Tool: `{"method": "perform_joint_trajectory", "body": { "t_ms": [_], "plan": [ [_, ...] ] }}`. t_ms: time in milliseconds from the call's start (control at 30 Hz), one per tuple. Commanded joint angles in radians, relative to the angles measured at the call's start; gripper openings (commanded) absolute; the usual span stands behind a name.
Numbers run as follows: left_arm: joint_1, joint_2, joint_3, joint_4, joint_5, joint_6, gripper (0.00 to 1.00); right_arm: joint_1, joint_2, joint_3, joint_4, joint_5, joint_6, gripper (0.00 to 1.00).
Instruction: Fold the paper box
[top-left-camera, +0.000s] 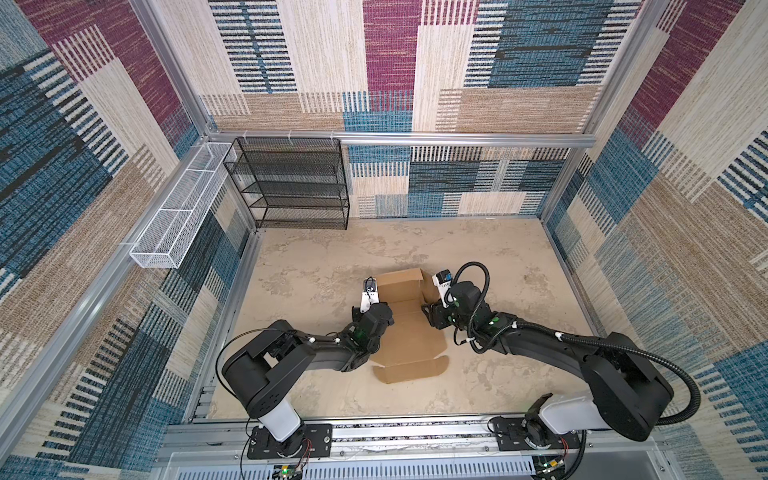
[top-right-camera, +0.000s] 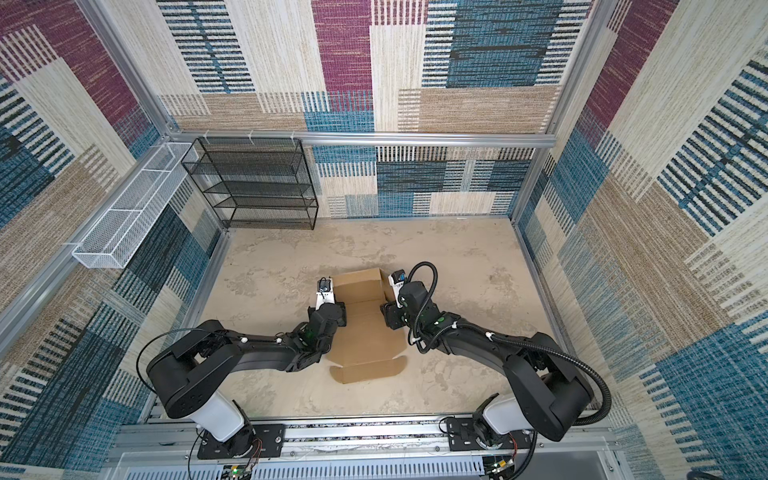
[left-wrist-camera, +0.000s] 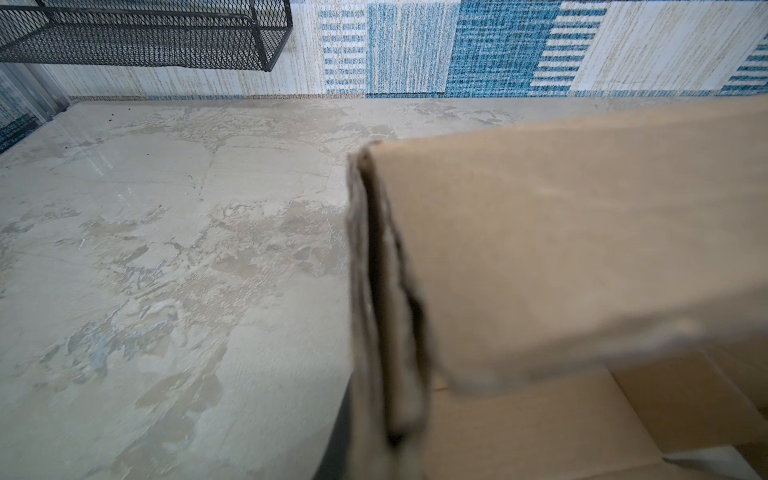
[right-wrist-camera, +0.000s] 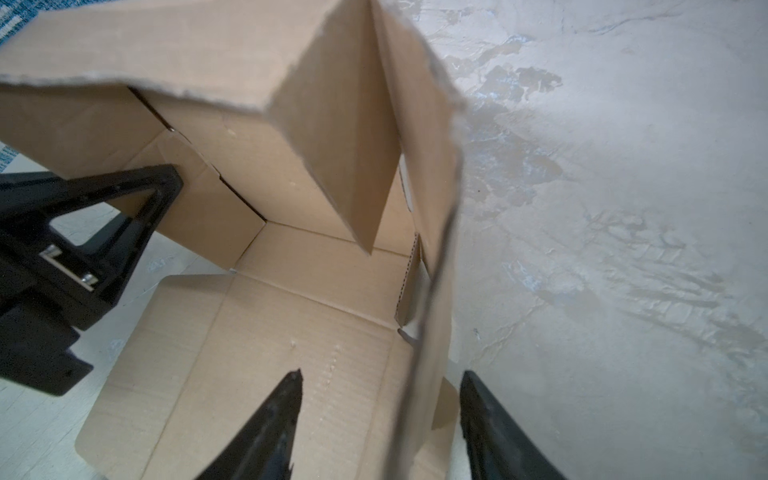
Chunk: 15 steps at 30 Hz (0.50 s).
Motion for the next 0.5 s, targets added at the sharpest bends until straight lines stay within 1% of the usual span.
{"method": "perform_joint_trajectory", "body": {
  "t_ms": [0,233,400,467],
  "plan": [
    [0.000,0.007,-0.002,-0.119,0.038,0.010,0.00,0.002,-0.027,-0.011,-0.013,0.014,0.009,0.63],
    [0.000,0.005,-0.002,-0.120,0.037,0.011,0.00,0.002,-0.171,-0.038,-0.093,0.024,0.022,0.64],
    [0.001,0.003,-0.001,-0.122,0.043,0.010,0.00,0.001,-0.298,-0.070,-0.151,0.087,0.037,0.65],
    [-0.001,0.003,0.001,-0.123,0.044,0.010,0.00,-0.008,-0.329,-0.082,-0.163,0.115,0.032,0.67]
  ]
}}
